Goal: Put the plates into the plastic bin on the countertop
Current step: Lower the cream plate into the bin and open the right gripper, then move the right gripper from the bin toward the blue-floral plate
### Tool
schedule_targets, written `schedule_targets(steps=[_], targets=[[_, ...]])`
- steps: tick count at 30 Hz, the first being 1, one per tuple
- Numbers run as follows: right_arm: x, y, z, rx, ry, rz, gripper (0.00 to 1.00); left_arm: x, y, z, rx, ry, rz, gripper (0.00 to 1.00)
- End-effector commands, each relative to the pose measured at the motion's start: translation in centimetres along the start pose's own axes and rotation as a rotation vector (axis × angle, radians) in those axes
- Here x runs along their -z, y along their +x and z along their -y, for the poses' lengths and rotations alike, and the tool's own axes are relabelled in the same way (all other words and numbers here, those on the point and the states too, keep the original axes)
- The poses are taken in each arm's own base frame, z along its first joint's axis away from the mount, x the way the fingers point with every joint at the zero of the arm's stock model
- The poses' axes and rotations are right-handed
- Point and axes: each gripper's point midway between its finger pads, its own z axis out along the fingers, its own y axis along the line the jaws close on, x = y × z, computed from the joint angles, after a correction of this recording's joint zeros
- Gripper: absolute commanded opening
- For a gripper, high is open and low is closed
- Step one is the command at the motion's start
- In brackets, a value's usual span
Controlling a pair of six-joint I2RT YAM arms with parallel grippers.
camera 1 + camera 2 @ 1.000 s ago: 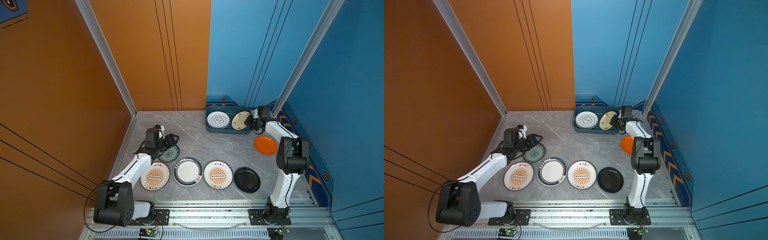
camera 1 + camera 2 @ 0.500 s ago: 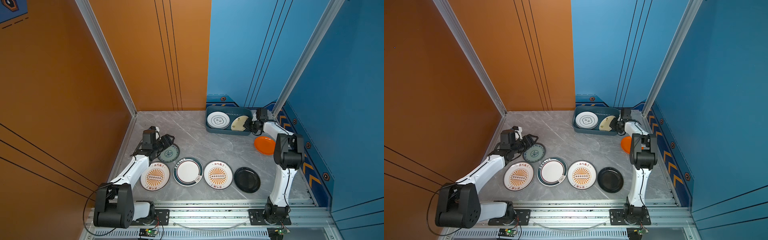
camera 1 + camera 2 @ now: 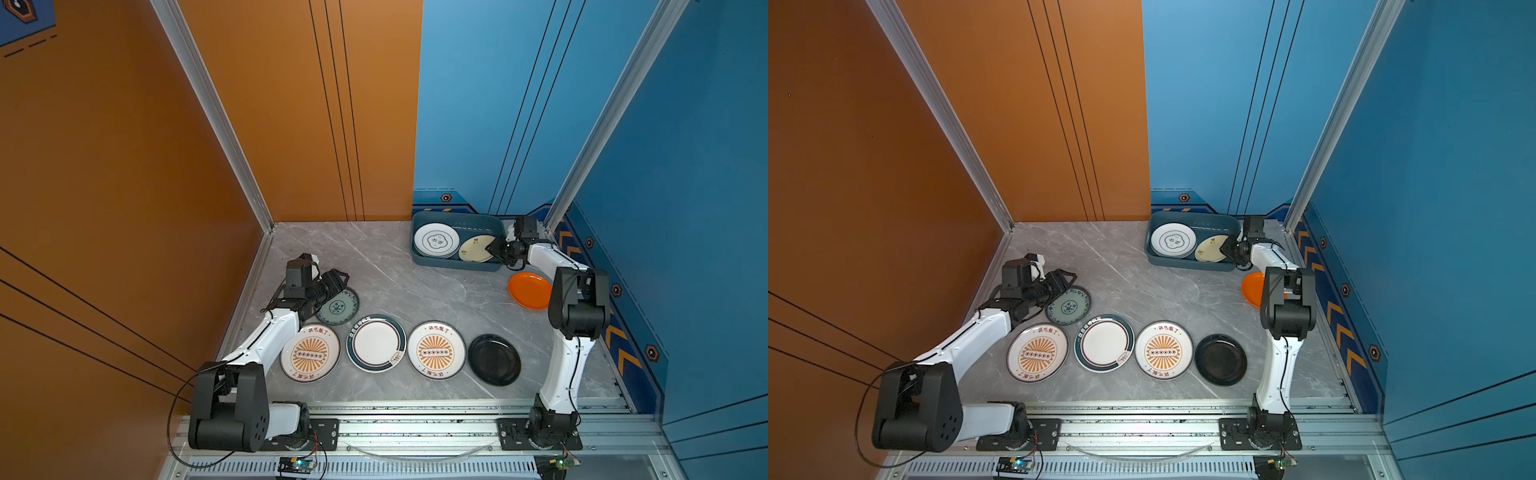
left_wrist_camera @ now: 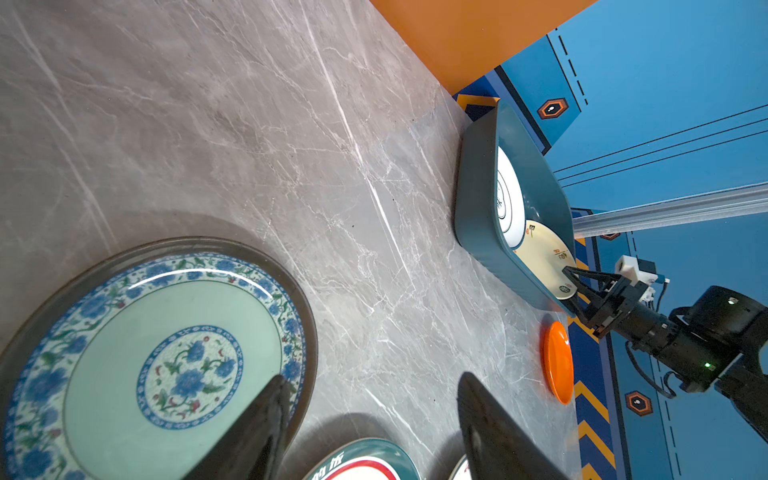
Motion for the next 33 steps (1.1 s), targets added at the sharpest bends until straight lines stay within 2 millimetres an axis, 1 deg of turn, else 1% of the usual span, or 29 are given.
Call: schedule_targets(steps=[1,5,8,9,15,19,23,26,28,30,32,33], targets=[[0.6,1.1,2.0,-0.002,0.085,-0.038,0.42,0.0,-0.3,-0.2,0.003,-0.001,0.011,0.66],[1.7,0.8,2.1,0.016,0.12,-0.025,0.43,0.0,-0.2,-0.3,0.006,-0.001,0.009,0.66],[1.9,1.0,2.6,0.021,0.149,-0.033,0.43,0.0,-0.2,-0.2,0.006,0.0,0.009,0.66],[3.1,0.3,1.8,0.031,0.139,-0.009,0.43,0.0,-0.2,-0.2,0.004,0.001,0.009,0.66],[4.4,0.4,1.6,0.045,0.151,-0.002,0.44,0.1,-0.2,-0.2,0.002,-0.001,0.009,0.66],[6.1,-0.1,1.1,0.059,0.152,0.03,0.44,0.1,0.1,-0.8,0.005,-0.03,0.002,0.66],[8.6,-0.3,-0.4,0.076,0.119,0.078,0.44,0.4,0.3,-2.1,0.012,-0.098,-0.001,0.66],[10.6,-0.1,-2.1,0.104,0.068,0.119,0.44,0.6,0.7,-3.4,0.018,-0.153,-0.007,0.66],[11.8,0.7,-3.5,0.128,0.015,0.137,0.45,0.7,0.9,-4.2,0.03,-0.176,-0.01,0.66],[12.5,1.7,-4.7,0.15,-0.028,0.142,0.45,0.7,1.2,-5.1,0.045,-0.191,-0.014,0.66],[13.0,3.2,-5.7,0.172,-0.058,0.12,0.46,0.7,1.2,-5.8,0.06,-0.199,-0.016,0.66],[13.1,4.2,-6.5,0.192,-0.086,0.105,0.45,0.8,1.2,-6.2,0.068,-0.204,-0.013,0.66]])
